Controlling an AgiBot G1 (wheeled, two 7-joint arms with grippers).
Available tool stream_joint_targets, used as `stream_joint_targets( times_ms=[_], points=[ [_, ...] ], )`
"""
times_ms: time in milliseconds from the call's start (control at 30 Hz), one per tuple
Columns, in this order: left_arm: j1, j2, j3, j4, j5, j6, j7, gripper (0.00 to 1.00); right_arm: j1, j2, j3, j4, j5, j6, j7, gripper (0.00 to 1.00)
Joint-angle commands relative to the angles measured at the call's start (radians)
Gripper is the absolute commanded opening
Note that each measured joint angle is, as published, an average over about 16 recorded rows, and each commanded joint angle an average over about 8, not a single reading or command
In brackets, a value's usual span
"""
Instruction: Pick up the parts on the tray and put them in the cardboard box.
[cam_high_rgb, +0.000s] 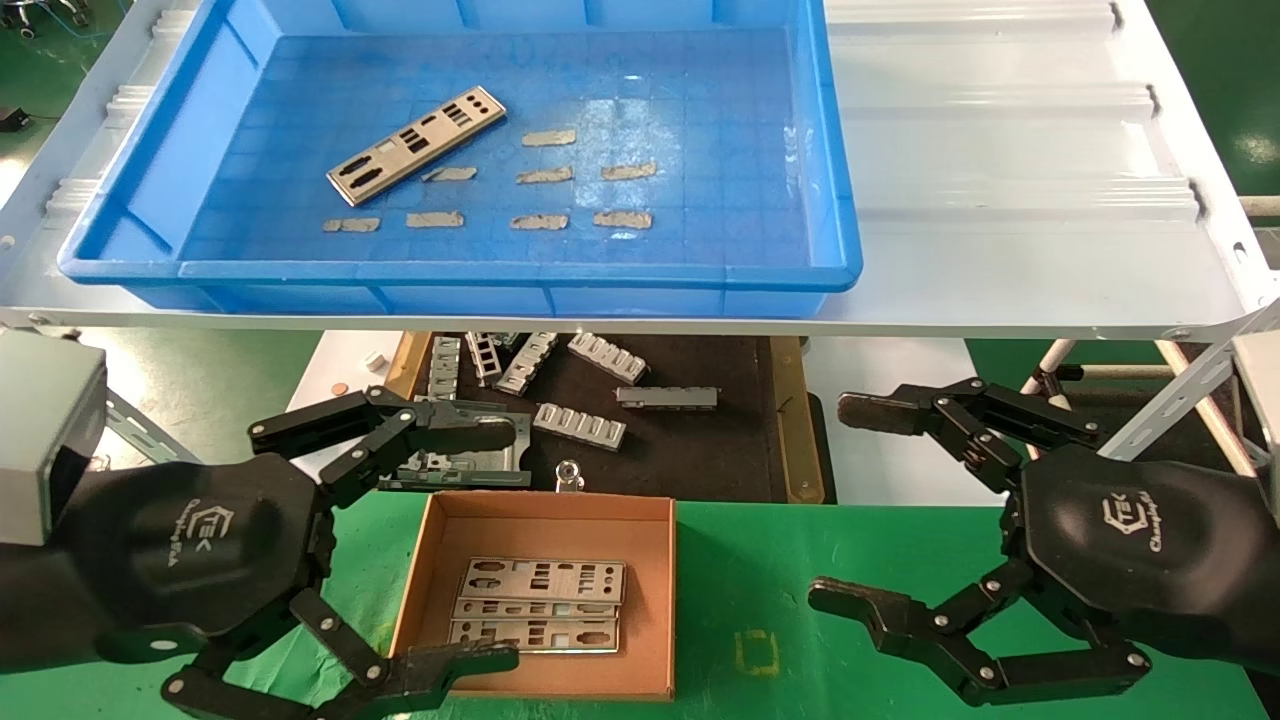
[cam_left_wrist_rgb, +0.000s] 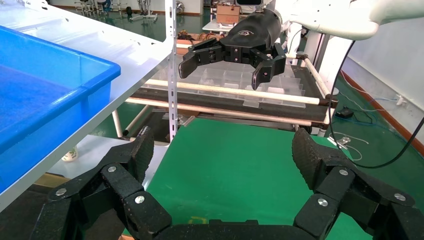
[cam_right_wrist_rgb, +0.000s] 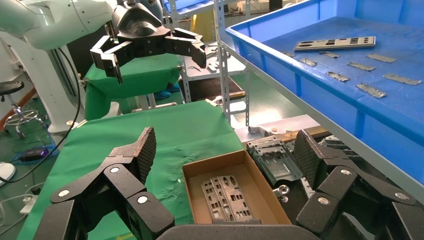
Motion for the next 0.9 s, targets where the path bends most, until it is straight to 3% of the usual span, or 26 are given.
stream_joint_targets(
  times_ms=[33, 467, 533, 733, 800, 900],
  points=[
    [0.000, 0.000, 0.000, 0.000, 0.000, 0.000, 0.000, 1.00, 0.000, 0.000, 0.000, 0.000, 0.000, 0.000, 0.000, 1.00],
    [0.000, 0.000, 0.000, 0.000, 0.000, 0.000, 0.000, 1.00, 0.000, 0.000, 0.000, 0.000, 0.000, 0.000, 0.000, 1.00],
    [0.000, 0.000, 0.000, 0.000, 0.000, 0.000, 0.000, 1.00, 0.000, 0.000, 0.000, 0.000, 0.000, 0.000, 0.000, 0.84],
    [-0.004, 0.002, -0.001, 0.007, 0.005, -0.010, 0.000, 1.00, 0.000, 0.000, 0.000, 0.000, 0.000, 0.000, 0.000, 0.09],
    [-0.013, 0.007, -0.002, 0.016, 0.012, -0.024, 0.000, 1.00, 0.000, 0.000, 0.000, 0.000, 0.000, 0.000, 0.000, 0.00],
    [-0.038, 0.023, -0.001, 0.037, 0.031, -0.057, 0.001, 1.00, 0.000, 0.000, 0.000, 0.000, 0.000, 0.000, 0.000, 0.00]
  ],
)
